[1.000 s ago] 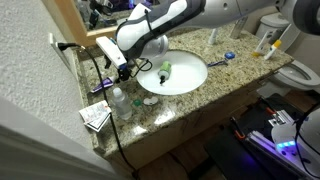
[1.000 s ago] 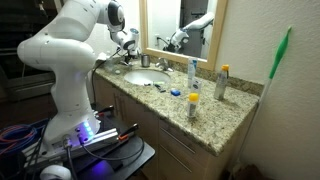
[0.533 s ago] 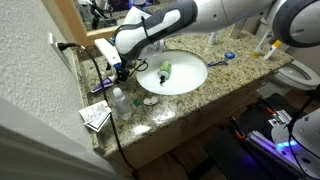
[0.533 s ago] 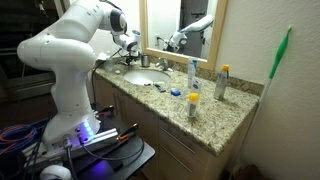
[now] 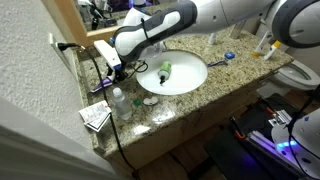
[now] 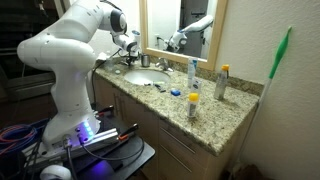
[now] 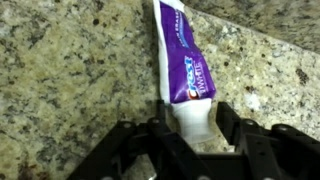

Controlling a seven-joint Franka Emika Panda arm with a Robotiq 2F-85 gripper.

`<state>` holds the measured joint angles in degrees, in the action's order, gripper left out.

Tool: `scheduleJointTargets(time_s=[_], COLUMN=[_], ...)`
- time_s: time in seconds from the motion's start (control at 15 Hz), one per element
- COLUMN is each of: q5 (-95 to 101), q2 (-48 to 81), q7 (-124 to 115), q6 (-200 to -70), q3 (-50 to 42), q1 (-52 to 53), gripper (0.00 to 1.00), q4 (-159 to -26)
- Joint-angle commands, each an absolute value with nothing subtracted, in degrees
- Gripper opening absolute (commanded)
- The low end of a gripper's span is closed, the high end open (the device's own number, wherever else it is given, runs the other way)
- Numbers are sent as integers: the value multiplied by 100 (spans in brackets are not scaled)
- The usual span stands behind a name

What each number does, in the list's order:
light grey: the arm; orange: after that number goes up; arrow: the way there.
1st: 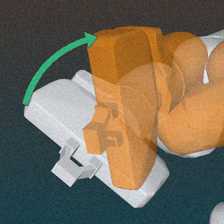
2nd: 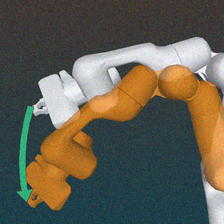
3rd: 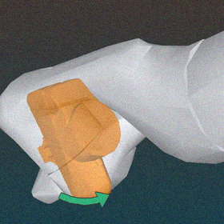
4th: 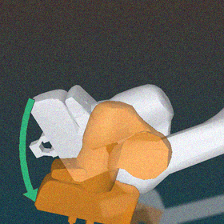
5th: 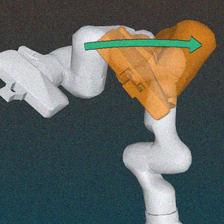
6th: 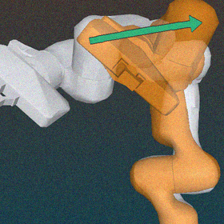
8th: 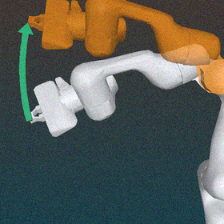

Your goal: Move the purple tube of toothpaste to the right side of the counter

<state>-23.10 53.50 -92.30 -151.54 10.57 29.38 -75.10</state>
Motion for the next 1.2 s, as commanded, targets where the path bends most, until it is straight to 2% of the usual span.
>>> scheduleJointTargets(time_s=[0.0, 0.07, 0.27, 0.67, 0.87, 1.13], q5=[-2158, -2134, -1889, -1454, -1131, -788], q2=[5465, 5450, 5134, 3352, 2505, 1515], q7=[-9346, -9363, -9488, -9609, -9894, -10954], q6=[-15002, -14978, -14751, -14054, -13718, -14052], q3=[1102, 1075, 863, 445, 575, 404], q1=[2891, 2902, 2980, 3088, 2905, 2721], gripper=[25, 18, 12, 12, 12, 12], q4=[-7400, -7404, -7680, -9403, -10166, -11296])
